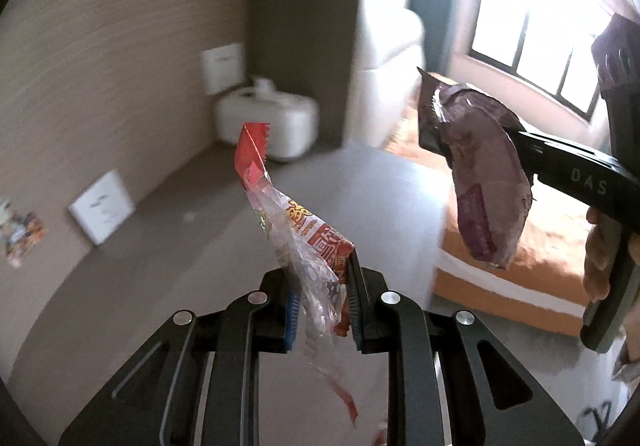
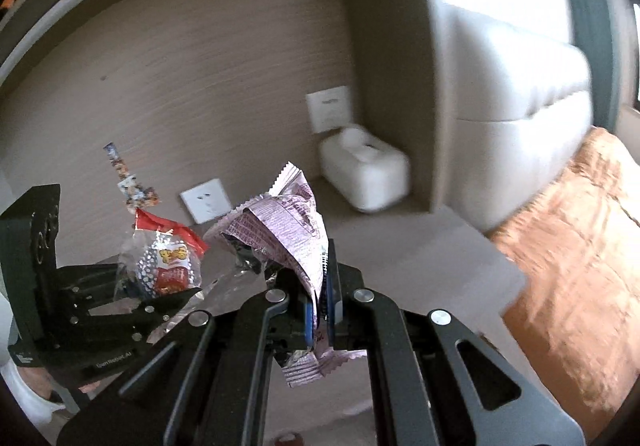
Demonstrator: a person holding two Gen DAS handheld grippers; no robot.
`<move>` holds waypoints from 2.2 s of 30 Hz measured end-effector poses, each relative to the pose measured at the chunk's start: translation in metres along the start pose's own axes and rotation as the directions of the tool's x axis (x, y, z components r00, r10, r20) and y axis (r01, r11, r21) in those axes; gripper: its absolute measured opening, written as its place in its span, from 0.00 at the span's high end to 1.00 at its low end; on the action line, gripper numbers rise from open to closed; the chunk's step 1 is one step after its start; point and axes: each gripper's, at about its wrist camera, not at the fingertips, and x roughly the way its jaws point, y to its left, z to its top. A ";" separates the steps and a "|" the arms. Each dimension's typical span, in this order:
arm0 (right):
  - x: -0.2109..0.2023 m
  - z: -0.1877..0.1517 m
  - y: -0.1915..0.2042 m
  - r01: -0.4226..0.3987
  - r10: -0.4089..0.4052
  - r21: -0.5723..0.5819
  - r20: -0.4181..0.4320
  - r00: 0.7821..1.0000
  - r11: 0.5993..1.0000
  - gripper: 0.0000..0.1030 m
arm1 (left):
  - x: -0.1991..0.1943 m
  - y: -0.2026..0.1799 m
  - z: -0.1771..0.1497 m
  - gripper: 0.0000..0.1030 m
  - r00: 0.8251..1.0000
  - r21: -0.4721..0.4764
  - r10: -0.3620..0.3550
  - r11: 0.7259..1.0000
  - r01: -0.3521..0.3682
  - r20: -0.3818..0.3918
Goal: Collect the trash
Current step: 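Carry the red snack bag and purple wrapper to the white bin, then open both grippers over the bin to drop the wrappers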
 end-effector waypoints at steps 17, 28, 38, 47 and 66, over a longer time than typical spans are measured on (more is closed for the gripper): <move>-0.062 -0.111 -0.121 0.186 -0.166 0.227 -0.106 0.980 0.956 0.95 | 0.092 -0.172 -0.026 0.81 0.951 0.201 -0.245 0.938 0.282 -0.189; -0.009 -0.212 -0.186 0.276 -0.188 0.340 -0.270 0.944 0.899 0.94 | 0.191 -0.208 -0.102 0.81 0.874 0.177 -0.280 0.911 0.372 -0.396; 0.079 -0.310 -0.230 0.297 -0.146 0.390 -0.370 0.917 0.872 0.94 | 0.316 -0.220 -0.192 0.80 0.798 0.122 -0.318 0.893 0.434 -0.512; 0.166 -0.415 -0.263 0.334 -0.130 0.357 -0.489 0.863 0.872 0.92 | 0.412 -0.224 -0.285 0.80 0.745 0.104 -0.313 0.885 0.454 -0.589; 0.206 -0.468 -0.278 0.407 -0.182 0.283 -0.583 0.792 0.869 0.04 | 0.468 -0.224 -0.332 0.05 0.715 0.117 -0.271 0.889 0.443 -0.644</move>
